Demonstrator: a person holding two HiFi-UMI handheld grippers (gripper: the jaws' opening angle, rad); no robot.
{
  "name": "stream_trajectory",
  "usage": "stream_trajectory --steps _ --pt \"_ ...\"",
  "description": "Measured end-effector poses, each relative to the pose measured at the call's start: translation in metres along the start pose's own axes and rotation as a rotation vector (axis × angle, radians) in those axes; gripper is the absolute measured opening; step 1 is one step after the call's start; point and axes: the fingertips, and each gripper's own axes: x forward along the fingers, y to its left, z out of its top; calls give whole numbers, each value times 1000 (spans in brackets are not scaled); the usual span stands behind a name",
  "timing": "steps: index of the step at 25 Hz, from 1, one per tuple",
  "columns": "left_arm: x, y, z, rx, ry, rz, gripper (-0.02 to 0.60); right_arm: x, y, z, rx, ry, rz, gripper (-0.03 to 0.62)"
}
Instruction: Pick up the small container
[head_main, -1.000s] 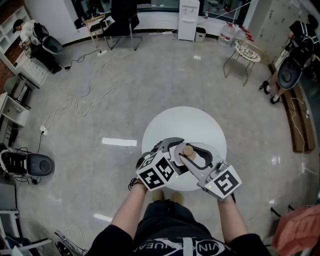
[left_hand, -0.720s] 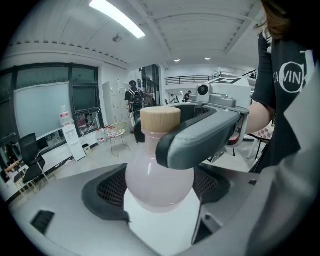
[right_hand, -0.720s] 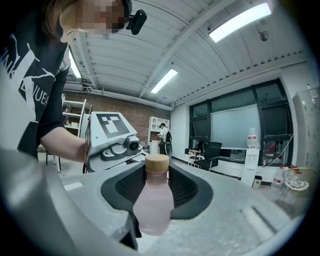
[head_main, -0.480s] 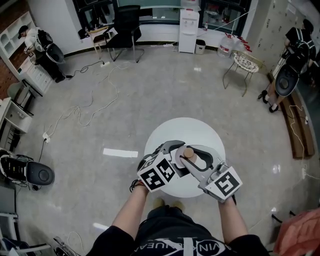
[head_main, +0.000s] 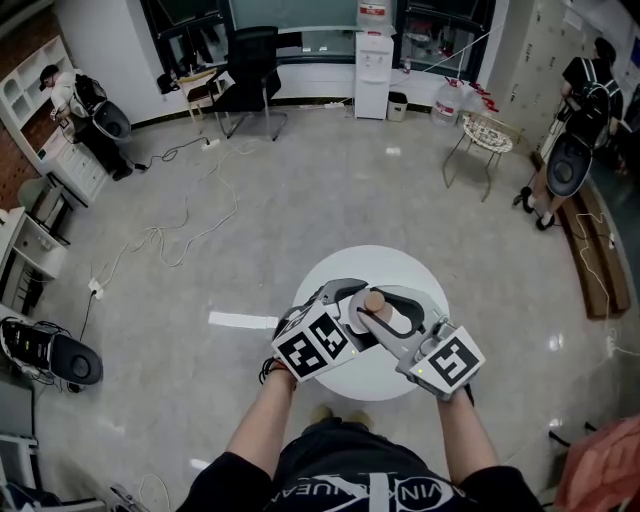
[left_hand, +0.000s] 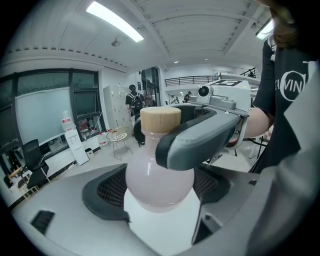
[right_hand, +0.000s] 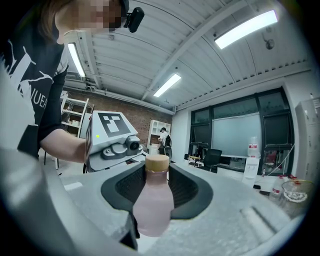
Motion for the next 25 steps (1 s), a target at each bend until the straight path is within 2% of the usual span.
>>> stream_trajectory --steps 8,25 --pt "-6 4 8 4 -13 2 357 2 -1 10 -11 -7 -3 144" --pt "-8 3 11 -45 -15 -25 357 3 -4 14 19 -4 -2 144"
